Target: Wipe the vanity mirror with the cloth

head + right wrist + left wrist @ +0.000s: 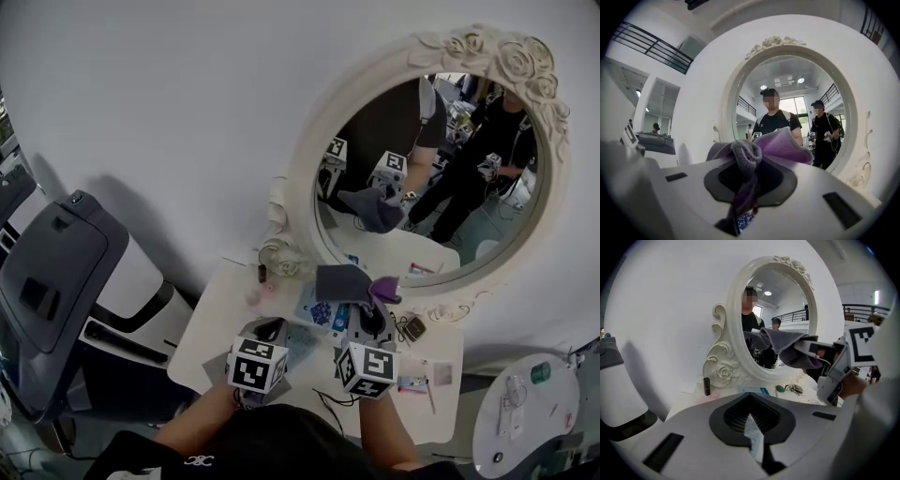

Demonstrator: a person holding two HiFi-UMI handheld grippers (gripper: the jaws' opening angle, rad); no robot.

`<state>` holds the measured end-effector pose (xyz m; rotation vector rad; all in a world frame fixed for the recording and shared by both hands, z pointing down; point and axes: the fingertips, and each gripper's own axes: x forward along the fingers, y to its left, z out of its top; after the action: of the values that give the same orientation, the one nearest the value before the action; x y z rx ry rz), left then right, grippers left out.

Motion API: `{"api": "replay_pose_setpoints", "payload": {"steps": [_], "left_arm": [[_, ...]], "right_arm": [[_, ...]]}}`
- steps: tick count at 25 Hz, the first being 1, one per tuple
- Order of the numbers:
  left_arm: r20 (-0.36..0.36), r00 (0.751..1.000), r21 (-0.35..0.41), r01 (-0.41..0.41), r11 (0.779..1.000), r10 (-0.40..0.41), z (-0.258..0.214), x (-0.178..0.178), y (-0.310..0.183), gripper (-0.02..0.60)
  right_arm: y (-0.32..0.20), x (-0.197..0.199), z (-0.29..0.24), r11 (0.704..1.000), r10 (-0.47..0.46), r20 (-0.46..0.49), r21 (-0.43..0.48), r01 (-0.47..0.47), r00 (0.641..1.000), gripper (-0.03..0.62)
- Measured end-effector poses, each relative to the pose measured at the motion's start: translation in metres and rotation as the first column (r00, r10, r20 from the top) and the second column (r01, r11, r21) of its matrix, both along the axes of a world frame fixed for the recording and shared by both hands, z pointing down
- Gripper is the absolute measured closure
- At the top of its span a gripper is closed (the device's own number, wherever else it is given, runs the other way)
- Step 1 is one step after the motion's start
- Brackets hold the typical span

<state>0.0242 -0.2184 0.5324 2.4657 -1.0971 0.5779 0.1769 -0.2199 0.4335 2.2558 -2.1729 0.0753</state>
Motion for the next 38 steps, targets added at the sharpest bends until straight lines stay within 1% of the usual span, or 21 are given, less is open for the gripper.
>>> {"api": "replay_pose_setpoints", "payload": {"steps": [2, 6, 10, 13, 15, 17, 26, 31, 38], "left_arm": [[-0.011, 1.000, 0.011, -0.024, 1.000, 0.024, -0.003, 0.012, -0.001, 0.583], [-0.017, 0.999, 0.051, -0.046, 0.998, 0.047, -0.011, 0.030, -0.002, 0.583], [-0.026, 0.997, 0.071, -0.074, 0.995, 0.076, -0.014, 0.045, 0.001, 0.583], [-0.062, 0.994, 0.113, -0.086, 0.990, 0.093, -0.025, 0.053, 0.006, 0.583], [-0.080, 0.992, 0.139, -0.087, 0.987, 0.099, -0.031, 0.058, 0.007, 0.583], [-0.079, 0.992, 0.147, -0.089, 0.985, 0.101, -0.032, 0.061, 0.009, 0.583], [-0.053, 0.993, 0.134, -0.102, 0.986, 0.110, -0.026, 0.066, 0.020, 0.583], [-0.040, 0.994, 0.132, -0.096, 0.987, 0.102, -0.024, 0.067, 0.026, 0.583], [-0.012, 0.997, 0.149, -0.074, 0.986, 0.077, -0.024, 0.066, 0.034, 0.583]], "right_arm": [[0.016, 0.005, -0.005, 1.000, 0.021, -0.008, 0.013, -0.021, 1.000, 0.542], [0.040, 0.018, 0.006, 0.997, 0.078, -0.059, -0.001, -0.078, 0.995, 0.542], [0.055, 0.034, 0.024, 0.992, 0.123, -0.006, -0.034, -0.123, 0.992, 0.543], [0.061, 0.038, 0.029, 0.990, 0.129, 0.020, -0.052, -0.128, 0.991, 0.542], [0.064, 0.039, 0.030, 0.990, 0.129, 0.022, -0.053, -0.127, 0.991, 0.543], [0.067, 0.040, 0.030, 0.991, 0.126, 0.025, -0.051, -0.124, 0.992, 0.543], [0.073, 0.040, 0.038, 0.993, 0.100, 0.051, -0.067, -0.097, 0.994, 0.542], [0.076, 0.038, 0.041, 0.995, 0.074, 0.057, -0.074, -0.070, 0.996, 0.543], [0.080, 0.037, 0.046, 0.996, 0.036, 0.065, -0.083, -0.030, 0.997, 0.542]]}}
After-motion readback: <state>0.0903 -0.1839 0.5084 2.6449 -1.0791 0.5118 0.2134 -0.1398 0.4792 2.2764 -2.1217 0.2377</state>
